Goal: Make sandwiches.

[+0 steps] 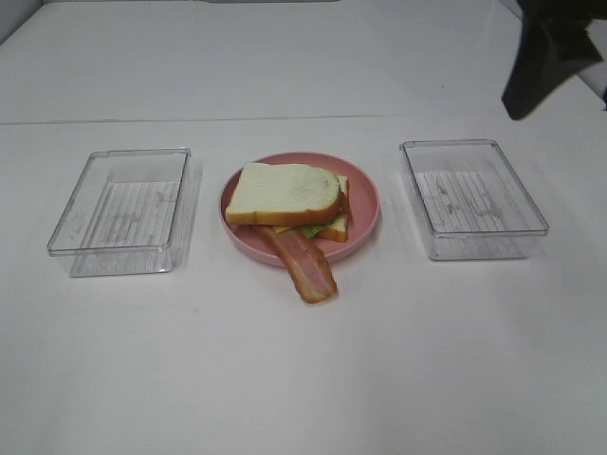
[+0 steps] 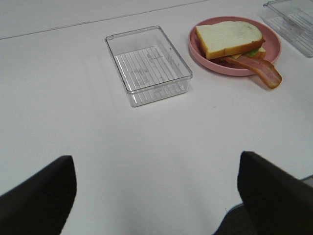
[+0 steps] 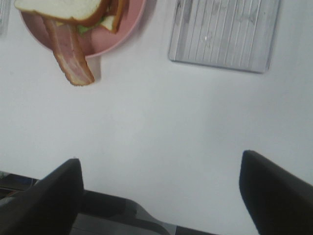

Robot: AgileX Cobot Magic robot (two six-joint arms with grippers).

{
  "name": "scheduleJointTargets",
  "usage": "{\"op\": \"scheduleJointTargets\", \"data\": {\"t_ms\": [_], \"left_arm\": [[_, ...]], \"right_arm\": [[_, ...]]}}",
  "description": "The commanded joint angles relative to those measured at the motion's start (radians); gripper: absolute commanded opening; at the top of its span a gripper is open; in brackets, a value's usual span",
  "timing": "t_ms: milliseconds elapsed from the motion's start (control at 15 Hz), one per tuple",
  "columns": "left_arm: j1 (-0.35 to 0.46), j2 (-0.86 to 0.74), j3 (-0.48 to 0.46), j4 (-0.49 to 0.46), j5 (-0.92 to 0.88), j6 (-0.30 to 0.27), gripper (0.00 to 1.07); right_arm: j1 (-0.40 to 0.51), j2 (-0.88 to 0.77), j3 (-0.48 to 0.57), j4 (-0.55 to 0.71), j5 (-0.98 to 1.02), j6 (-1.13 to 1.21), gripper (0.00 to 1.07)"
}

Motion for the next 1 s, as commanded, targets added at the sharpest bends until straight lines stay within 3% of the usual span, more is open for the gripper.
{"op": "scheduleJointTargets", "data": {"t_ms": [67, 400, 467, 600, 1000], "left_arm": [[0.003, 0.001, 0.005, 0.0, -0.008, -0.001, 0.85], [0.003, 0.001, 0.005, 0.0, -0.008, -0.001, 0.85], [0.003, 0.001, 0.005, 0.0, -0.008, -0.001, 0.85], [0.003, 0.001, 0.005, -0.001, -0.008, 0.0, 0.85], [0.003, 0.001, 0.005, -0.027, -0.01, 0.047, 0.85]], "right_arm": [[0.0, -0.134, 0.139, -0.01, 0.07, 0.005, 0.81], [0.0, -0.504, 0.502, -0.087, 0.068, -0.003, 0.81], [0.0, -0.547, 0.532, -0.093, 0.068, -0.011, 0.81], [0.0, -0.796, 0.648, -0.095, 0.045, -0.056, 0.81], [0.0, -1.23, 0.753, -0.063, -0.041, -0.076, 0.81]]}}
